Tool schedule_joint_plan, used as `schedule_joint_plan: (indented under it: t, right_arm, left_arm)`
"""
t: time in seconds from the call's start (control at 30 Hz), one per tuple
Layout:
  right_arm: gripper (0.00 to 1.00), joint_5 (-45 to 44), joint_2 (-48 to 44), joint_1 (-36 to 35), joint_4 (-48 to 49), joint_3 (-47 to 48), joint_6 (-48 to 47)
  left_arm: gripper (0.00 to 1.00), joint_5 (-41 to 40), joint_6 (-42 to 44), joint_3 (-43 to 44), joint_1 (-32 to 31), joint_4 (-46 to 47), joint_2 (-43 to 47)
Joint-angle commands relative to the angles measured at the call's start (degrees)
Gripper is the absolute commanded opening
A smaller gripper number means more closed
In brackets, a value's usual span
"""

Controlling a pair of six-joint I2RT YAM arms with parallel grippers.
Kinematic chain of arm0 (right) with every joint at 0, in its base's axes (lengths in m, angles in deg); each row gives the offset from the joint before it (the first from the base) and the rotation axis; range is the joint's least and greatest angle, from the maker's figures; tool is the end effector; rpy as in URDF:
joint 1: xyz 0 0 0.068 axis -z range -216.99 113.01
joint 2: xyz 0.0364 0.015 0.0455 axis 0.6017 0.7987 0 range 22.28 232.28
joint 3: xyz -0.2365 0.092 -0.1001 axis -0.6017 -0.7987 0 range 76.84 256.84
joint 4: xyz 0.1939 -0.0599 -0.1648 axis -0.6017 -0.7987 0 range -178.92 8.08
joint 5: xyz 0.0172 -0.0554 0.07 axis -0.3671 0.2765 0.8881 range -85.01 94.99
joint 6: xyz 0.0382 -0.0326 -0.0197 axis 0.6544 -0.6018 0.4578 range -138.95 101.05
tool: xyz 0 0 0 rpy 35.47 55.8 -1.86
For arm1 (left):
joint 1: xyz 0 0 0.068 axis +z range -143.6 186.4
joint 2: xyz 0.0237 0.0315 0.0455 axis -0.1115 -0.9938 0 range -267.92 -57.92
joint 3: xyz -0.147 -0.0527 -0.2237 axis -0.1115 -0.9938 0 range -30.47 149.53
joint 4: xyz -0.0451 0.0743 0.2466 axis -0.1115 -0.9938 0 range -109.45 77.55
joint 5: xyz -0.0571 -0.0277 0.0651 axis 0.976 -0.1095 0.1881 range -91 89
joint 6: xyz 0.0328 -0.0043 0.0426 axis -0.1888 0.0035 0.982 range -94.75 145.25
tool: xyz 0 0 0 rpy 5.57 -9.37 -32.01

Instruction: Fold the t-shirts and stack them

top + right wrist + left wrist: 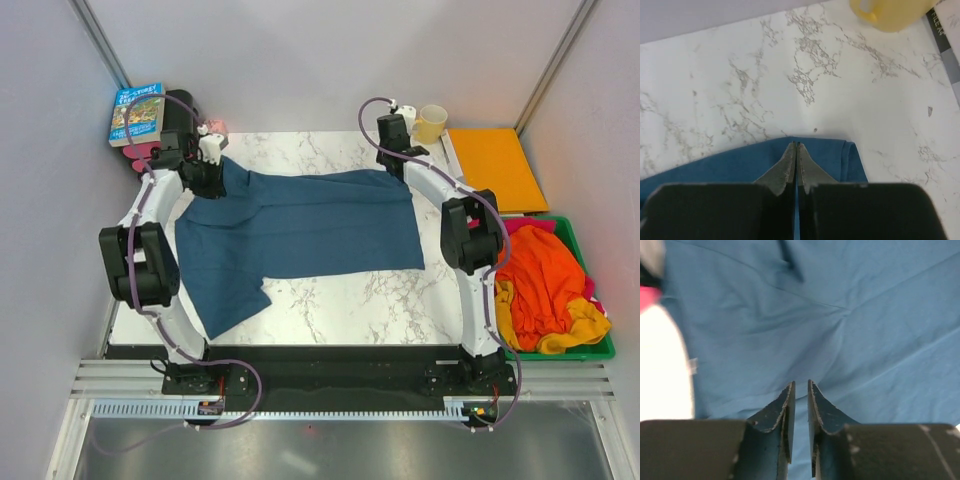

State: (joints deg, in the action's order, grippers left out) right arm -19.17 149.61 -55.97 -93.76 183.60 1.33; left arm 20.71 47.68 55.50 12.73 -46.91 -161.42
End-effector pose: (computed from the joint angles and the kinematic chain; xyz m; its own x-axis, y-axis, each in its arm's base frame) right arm 0.4969 0.1555 0.2364 -0.4651 0.1745 -0.8679 0.2038 0.9752 0.0868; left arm 0.3983 0.0310 0.2692 -0.6765 0.2817 -0.6805 0.4135 0.9099 -0.0344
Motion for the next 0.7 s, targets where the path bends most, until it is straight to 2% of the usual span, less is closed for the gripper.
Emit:
schedule_joint_plan:
  t: [0.0,0.2,0.4,0.67]
  right_arm:
    - [0.03,1.13,4.94,1.84,-6.44,4.94,0.91]
    - [0.01,1.4,8.2,2.72,-7.06,6.36,1.87]
    - [0.01,2.1,11.35,3.16,-8.2,7.58,3.19]
    - [0.04,4.21,16.99,6.58,-14.27,15.05,7.58]
  left_arm:
    - [0.2,2.72,-3.81,1.04,-1.93,-2.19,-5.74]
    - [0.18,-3.6,3.48,0.95,-5.27,-5.88,-9.52]
    - [0.17,-6.68,5.95,1.39,-5.63,-8.34,-11.45]
    - [0.16,-11.87,8.67,-1.06,-5.63,-10.45,-13.39]
